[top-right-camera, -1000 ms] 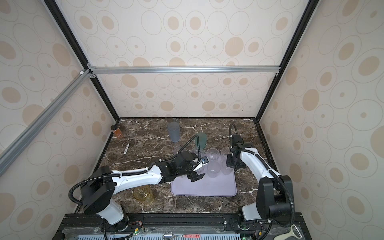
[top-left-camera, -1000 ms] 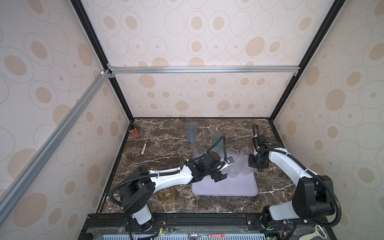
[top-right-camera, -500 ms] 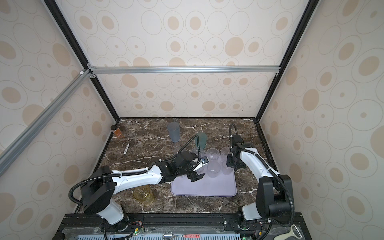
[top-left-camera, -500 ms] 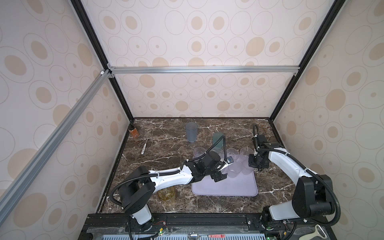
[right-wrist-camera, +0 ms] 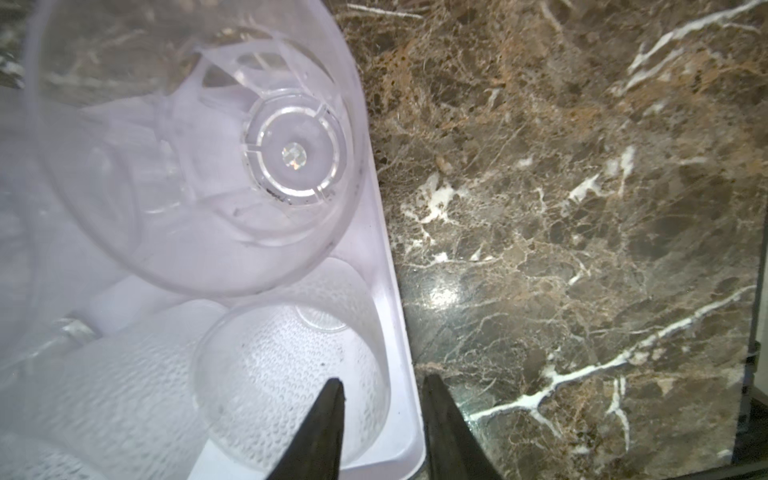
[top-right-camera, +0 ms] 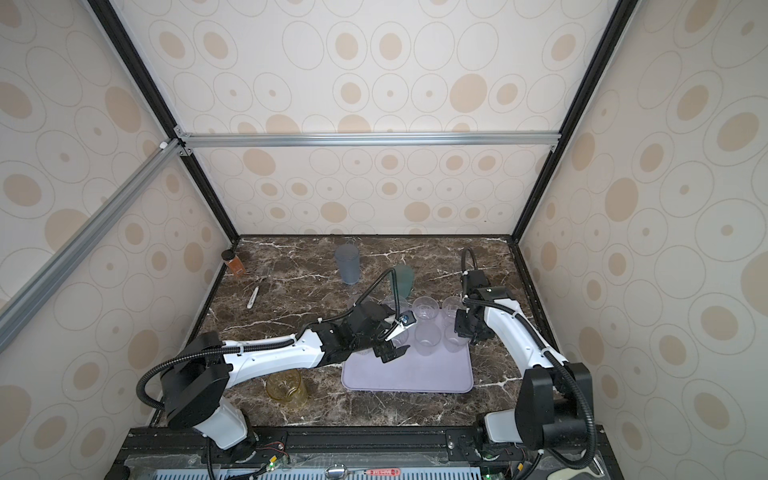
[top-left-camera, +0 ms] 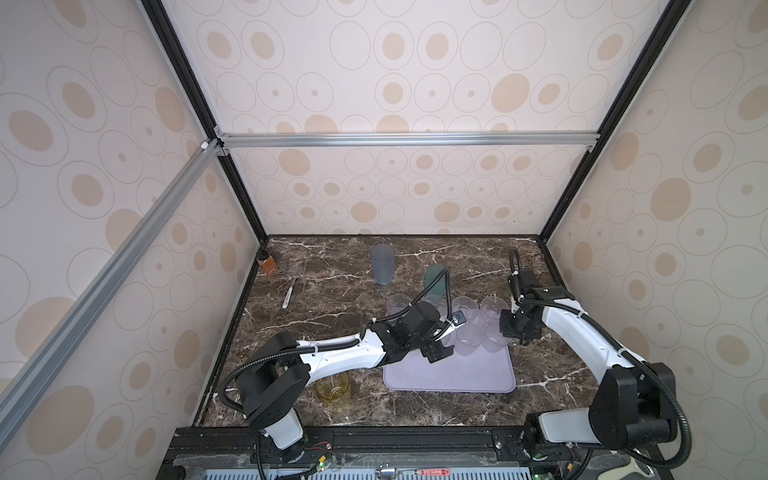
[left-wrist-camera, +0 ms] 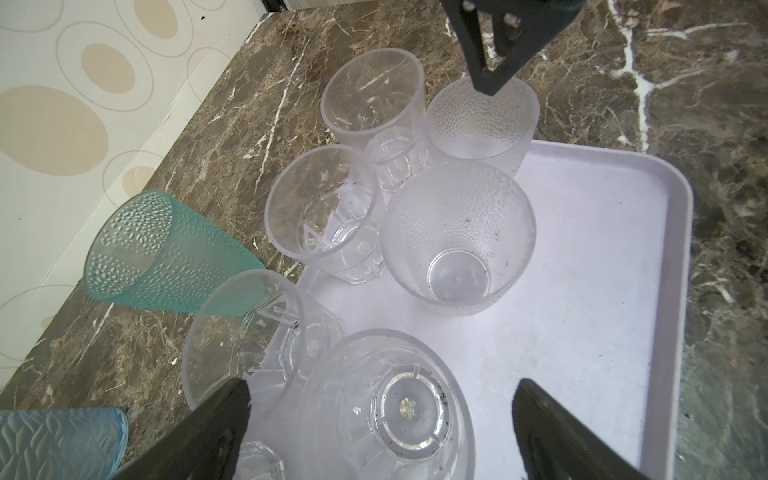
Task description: Place the glasses into the tray
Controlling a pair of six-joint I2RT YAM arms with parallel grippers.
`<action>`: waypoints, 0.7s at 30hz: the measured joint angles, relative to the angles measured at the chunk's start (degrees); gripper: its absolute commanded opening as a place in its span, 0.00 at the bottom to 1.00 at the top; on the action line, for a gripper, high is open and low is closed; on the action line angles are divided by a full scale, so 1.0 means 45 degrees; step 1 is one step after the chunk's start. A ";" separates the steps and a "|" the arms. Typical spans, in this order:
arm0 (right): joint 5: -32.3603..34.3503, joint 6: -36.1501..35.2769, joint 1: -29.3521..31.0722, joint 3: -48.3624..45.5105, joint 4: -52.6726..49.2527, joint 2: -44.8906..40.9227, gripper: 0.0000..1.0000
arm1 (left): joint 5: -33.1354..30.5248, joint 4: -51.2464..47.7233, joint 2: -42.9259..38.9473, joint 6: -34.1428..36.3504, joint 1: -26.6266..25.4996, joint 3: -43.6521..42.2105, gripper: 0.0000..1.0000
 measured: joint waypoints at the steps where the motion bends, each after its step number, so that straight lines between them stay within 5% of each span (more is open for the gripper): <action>1: -0.0073 -0.0005 0.0000 0.0194 -0.0151 -0.0136 0.36 | -0.0015 -0.0010 -0.0053 -0.0058 0.0044 0.0000 0.98; 11: -0.1093 0.0112 0.0010 0.2662 -0.0855 -0.1064 0.37 | -0.1030 -0.0005 -0.2118 -0.1248 0.1073 -0.0010 0.93; 21: -0.2637 0.1360 0.0860 0.3551 0.0806 0.0228 0.37 | -0.1103 -0.0418 -0.3264 -0.4624 0.4911 0.0034 0.72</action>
